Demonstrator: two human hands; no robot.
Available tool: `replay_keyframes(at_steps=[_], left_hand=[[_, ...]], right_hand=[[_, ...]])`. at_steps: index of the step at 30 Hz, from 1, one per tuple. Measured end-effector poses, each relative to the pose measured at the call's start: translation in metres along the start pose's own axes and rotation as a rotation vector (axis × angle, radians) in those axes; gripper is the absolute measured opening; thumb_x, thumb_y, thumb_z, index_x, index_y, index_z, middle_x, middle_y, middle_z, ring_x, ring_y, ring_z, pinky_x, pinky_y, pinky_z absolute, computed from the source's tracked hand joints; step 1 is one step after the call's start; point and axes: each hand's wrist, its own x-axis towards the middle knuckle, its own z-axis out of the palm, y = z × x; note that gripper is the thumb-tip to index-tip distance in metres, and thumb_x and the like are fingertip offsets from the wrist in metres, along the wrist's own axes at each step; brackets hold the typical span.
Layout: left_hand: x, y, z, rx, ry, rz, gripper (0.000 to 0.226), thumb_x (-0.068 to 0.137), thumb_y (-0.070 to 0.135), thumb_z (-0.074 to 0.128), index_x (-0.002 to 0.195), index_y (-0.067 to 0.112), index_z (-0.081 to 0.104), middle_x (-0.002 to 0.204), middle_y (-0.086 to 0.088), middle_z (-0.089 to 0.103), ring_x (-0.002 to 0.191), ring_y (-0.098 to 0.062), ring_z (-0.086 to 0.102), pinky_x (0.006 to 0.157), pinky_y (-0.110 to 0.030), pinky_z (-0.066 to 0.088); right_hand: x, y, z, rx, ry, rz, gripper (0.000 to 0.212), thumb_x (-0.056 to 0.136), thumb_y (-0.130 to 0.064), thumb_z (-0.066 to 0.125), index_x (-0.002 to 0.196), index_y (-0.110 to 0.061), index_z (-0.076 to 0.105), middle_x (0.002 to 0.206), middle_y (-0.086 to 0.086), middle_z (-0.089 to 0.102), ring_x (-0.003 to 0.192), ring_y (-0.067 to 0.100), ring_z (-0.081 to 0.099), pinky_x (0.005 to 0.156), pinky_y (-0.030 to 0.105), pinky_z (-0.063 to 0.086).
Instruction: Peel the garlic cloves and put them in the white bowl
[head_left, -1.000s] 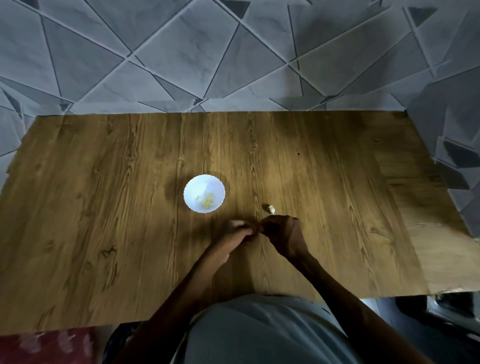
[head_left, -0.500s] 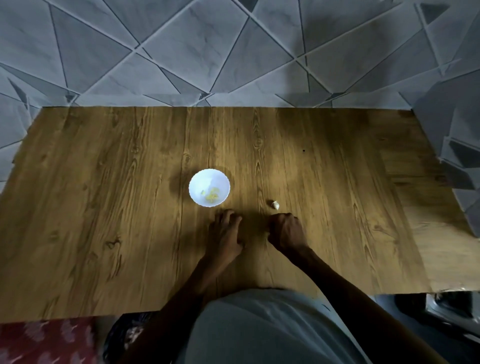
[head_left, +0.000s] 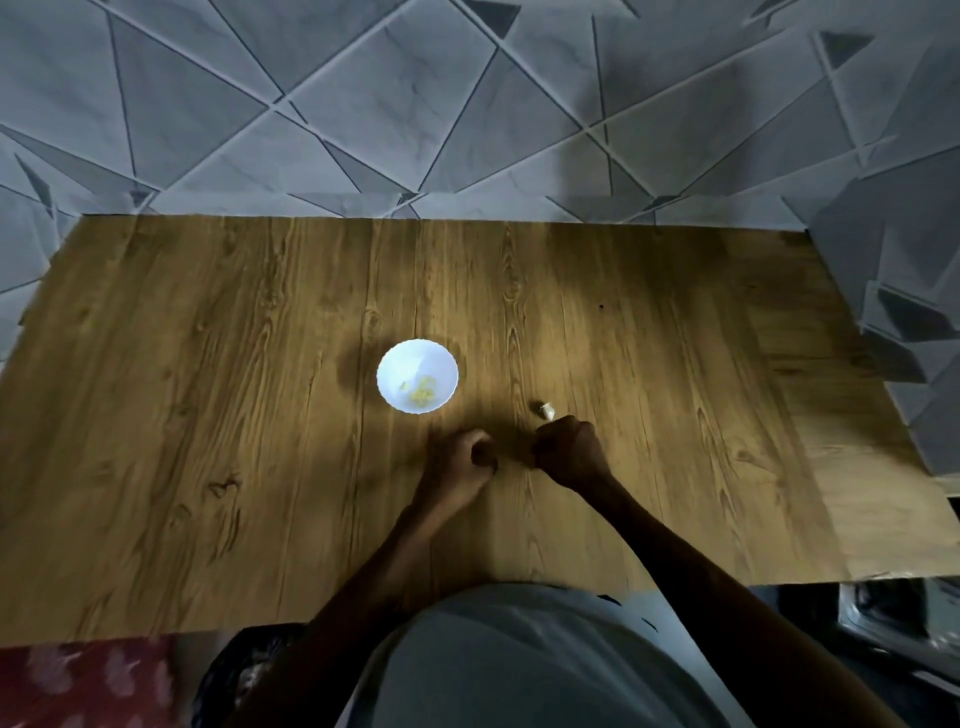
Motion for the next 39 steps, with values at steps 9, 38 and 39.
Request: replay_keyframes(at_steps=[9, 38, 39], left_hand=[[-0.009, 0.015, 0.000, -0.601, -0.091, -0.177, 0.015, 0.086, 0.003, 0.069, 0.082, 0.017, 0.071, 0.072, 0.001, 0.069, 0.066, -0.009, 0.062, 0.067, -0.028, 0.052], [-0.024, 0.028, -0.031, -0.798, -0.268, -0.085, 0.007, 0.091, 0.004, 0.063, 0.094, 0.001, 0.069, 0.076, -0.006, 0.067, 0.070, -0.011, 0.062, 0.071, -0.023, 0.050], [-0.024, 0.028, -0.031, -0.706, -0.226, -0.004, 0.008, 0.090, 0.004, 0.064, 0.094, -0.001, 0.069, 0.076, -0.009, 0.068, 0.069, -0.013, 0.062, 0.071, -0.024, 0.050]], right_hand=[[-0.035, 0.001, -0.012, 0.849, -0.116, -0.048, 0.018, 0.092, 0.003, 0.059, 0.103, -0.003, 0.073, 0.097, 0.010, 0.074, 0.094, 0.027, 0.070, 0.082, 0.037, 0.059], [-0.035, -0.006, -0.022, 0.928, -0.031, -0.158, 0.017, 0.086, 0.008, 0.065, 0.100, 0.003, 0.072, 0.092, 0.015, 0.074, 0.086, 0.026, 0.072, 0.076, 0.032, 0.059], [-0.035, -0.004, -0.022, 0.998, -0.083, -0.096, 0.019, 0.087, 0.009, 0.060, 0.103, 0.004, 0.071, 0.093, 0.017, 0.073, 0.086, 0.027, 0.071, 0.076, 0.032, 0.059]])
